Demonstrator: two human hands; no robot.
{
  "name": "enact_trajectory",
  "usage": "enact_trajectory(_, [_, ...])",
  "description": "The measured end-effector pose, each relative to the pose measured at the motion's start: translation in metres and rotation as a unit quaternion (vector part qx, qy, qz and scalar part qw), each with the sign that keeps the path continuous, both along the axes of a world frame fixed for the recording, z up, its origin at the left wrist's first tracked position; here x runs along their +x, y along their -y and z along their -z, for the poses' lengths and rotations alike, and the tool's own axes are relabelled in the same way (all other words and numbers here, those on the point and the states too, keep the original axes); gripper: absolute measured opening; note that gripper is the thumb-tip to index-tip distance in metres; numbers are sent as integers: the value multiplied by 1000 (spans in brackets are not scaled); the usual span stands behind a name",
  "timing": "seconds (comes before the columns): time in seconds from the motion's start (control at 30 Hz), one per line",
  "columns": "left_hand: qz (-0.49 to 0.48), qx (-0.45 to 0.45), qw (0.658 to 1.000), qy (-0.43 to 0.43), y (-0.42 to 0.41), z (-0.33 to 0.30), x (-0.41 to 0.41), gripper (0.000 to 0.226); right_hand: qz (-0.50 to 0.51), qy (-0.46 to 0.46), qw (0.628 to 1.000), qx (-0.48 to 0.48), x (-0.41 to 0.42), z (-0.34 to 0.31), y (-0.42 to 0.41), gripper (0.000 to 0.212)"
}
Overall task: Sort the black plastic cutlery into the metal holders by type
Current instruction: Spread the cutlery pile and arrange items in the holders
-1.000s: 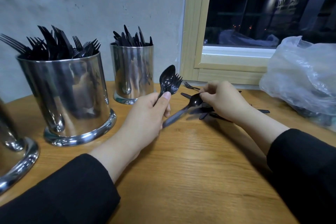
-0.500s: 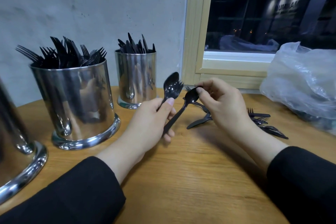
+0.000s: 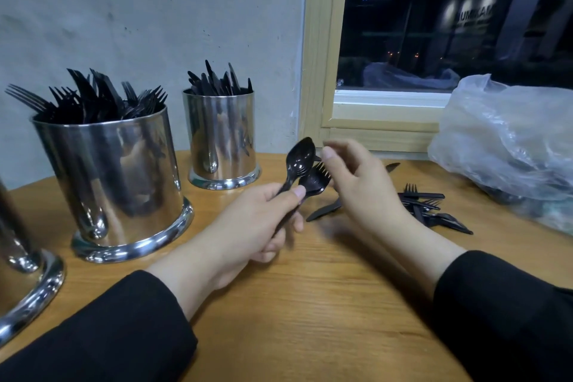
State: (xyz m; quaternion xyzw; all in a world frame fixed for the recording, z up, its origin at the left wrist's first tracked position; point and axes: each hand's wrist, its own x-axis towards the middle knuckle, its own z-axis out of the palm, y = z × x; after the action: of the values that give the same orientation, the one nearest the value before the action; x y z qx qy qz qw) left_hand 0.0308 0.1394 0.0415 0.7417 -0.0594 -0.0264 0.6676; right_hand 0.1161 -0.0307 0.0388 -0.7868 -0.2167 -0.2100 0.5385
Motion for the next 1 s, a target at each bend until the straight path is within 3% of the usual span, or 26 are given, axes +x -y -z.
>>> enact_trajectory(0.13, [-2,-7,1000,24,3,4,1,31,-70,-75,995,-14,-6,4,-4,20])
enact_trajectory(0.4, [-34,16,996,83,6,13,9,14,-26,-24,999,1,-10,5,7,14])
enact_trajectory(0.57, [-64,11,995,75,19,17,8,23,8,15,1000,20,-10,-3,29,21])
enact_trajectory(0.73, [-165,-18,977,133,36,15,18,11,144,68,975,-154,13,-2,89,20])
enact_trajectory(0.8, [-180,-27,973,143,47,15,22,11,133,81,959,-238,21,4,100,13])
enact_trajectory(1.0, [-178,-42,973,140,58,13,25,15,54,139,885,-441,24,17,75,31])
